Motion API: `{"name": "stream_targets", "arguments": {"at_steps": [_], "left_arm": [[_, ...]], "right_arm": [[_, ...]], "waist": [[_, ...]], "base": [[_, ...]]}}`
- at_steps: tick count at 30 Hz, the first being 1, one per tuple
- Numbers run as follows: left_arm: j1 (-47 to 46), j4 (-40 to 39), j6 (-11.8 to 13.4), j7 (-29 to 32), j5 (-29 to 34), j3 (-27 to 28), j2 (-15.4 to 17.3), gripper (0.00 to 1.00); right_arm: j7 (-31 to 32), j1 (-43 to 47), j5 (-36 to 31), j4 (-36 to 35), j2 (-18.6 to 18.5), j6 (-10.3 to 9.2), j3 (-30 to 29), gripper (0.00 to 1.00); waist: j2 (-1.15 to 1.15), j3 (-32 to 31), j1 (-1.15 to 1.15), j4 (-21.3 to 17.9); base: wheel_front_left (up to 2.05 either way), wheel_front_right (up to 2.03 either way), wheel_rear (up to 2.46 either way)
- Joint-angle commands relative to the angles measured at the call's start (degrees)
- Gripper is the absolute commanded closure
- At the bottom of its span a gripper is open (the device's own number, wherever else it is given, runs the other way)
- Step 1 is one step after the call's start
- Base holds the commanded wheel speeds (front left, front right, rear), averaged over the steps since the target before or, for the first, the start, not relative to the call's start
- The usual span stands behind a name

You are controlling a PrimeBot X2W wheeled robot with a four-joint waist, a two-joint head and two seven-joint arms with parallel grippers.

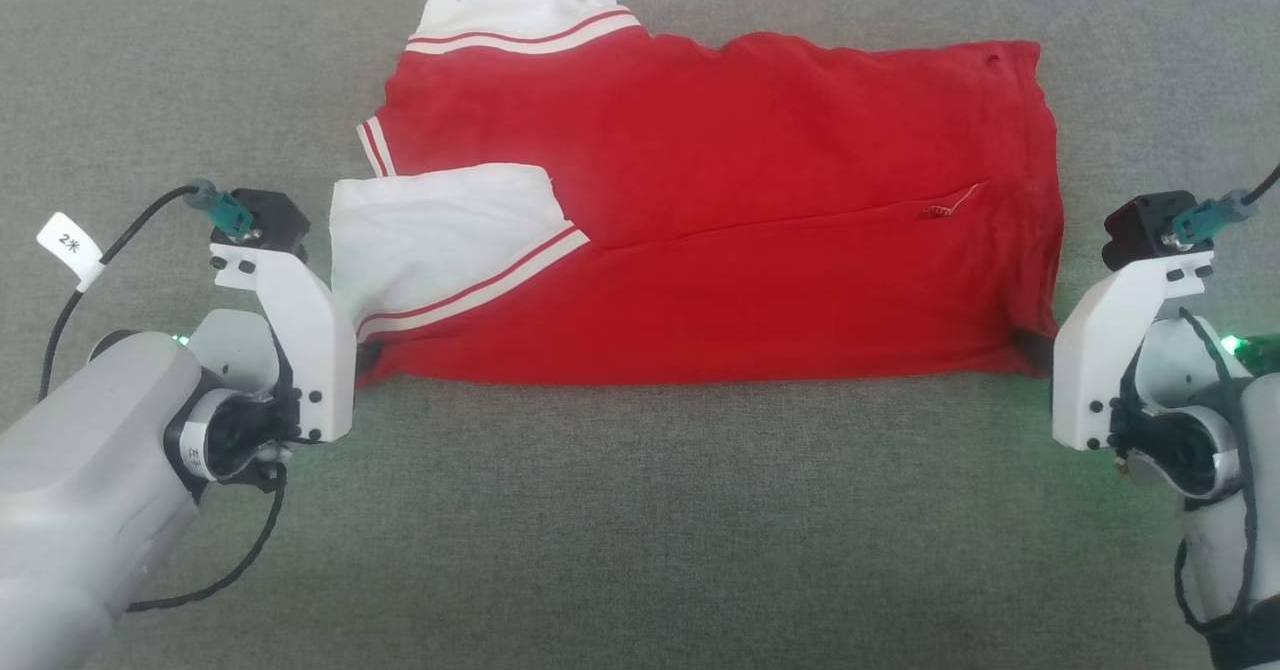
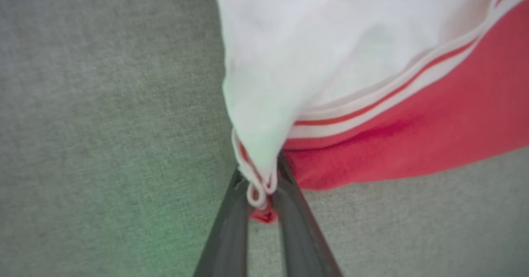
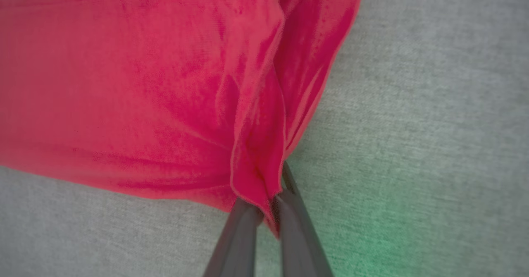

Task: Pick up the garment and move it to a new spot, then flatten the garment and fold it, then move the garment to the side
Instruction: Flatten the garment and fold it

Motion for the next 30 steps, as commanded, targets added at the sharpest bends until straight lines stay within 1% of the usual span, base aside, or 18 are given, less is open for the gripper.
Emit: {"name": "stream_targets", "arguments": {"at_steps": [1, 5, 6, 9, 11, 15, 20, 22, 24, 27, 30], "left_arm": [[2.5, 0.6, -0.5, 0.8, 0.2, -1.5, -1.1, 1.00], [2.7, -0.8, 0.1, 2.2, -0.5, -1.3, 0.4, 1.00], [2.7, -0.8, 0.1, 2.2, -0.5, -1.3, 0.4, 1.00], [2.3, -3.4, 0.7, 3.2, -0.2, -1.3, 2.0, 1.00], [2.5, -5.7, 1.8, 3.9, -0.5, -1.1, 3.2, 1.00], [3.5, -11.5, 4.8, 4.9, -0.3, -1.0, 6.1, 1.00], [6.3, -20.0, 9.0, 5.7, 0.0, -1.0, 10.1, 1.00], [8.0, -23.1, 10.8, 5.5, -0.3, -1.2, 11.4, 1.00], [9.7, -25.4, 12.0, 5.6, -0.5, -1.7, 12.4, 1.00], [11.7, -26.7, 12.7, 4.5, -0.9, -2.0, 12.4, 1.00], [13.1, -25.1, 11.8, 3.8, -1.5, -2.5, 11.3, 1.00]], "right_arm": [[1.9, 1.8, 0.1, 1.8, -0.5, -0.10, 0.9, 1.00], [3.4, 1.7, 1.3, -0.6, -2.6, -0.10, 0.6, 1.00], [3.4, 1.7, 1.3, -0.6, -2.6, -0.10, 0.6, 1.00], [4.8, 2.1, 2.4, -3.6, -4.2, -0.10, 0.7, 1.00], [5.9, 3.3, 3.1, -5.6, -5.6, -0.10, 0.5, 1.00], [8.4, 6.1, 4.2, -10.1, -7.1, -0.09, -0.7, 1.00], [12.5, 11.0, 4.7, -16.1, -7.2, -0.09, -3.4, 1.00], [14.1, 13.2, 4.4, -18.4, -6.8, -0.09, -4.5, 1.00], [15.0, 15.1, 4.2, -20.0, -6.1, -0.09, -5.6, 1.00], [14.7, 17.1, 3.7, -20.9, -4.9, -0.09, -5.9, 1.00], [13.7, 17.8, 3.0, -19.4, -4.3, -0.08, -5.1, 1.00]], "waist": [[-0.01, -0.4, 0.00, 0.1], [-0.01, -1.3, 0.00, 0.3], [-0.01, -1.3, 0.00, 0.3], [-0.01, -2.1, 0.00, 0.6], [-0.01, -2.6, 0.00, 1.0], [-0.01, -3.5, 0.00, 1.5], [-0.01, -4.0, 0.00, 2.1], [-0.01, -4.0, 0.00, 2.2], [-0.01, -3.9, 0.00, 2.3], [-0.01, -3.5, 0.00, 2.2], [-0.01, -3.2, 0.00, 2.0]], "base": [[0.00, 0.00, 0.00], [0.00, 0.00, 0.00], [0.00, 0.00, 0.00], [0.00, 0.00, 0.00], [0.00, 0.00, 0.00], [0.00, 0.00, 0.00], [0.00, 0.00, 0.00], [0.00, 0.00, 0.00], [0.00, 0.00, 0.00], [0.00, 0.00, 0.00], [0.00, 0.00, 0.00]]}}
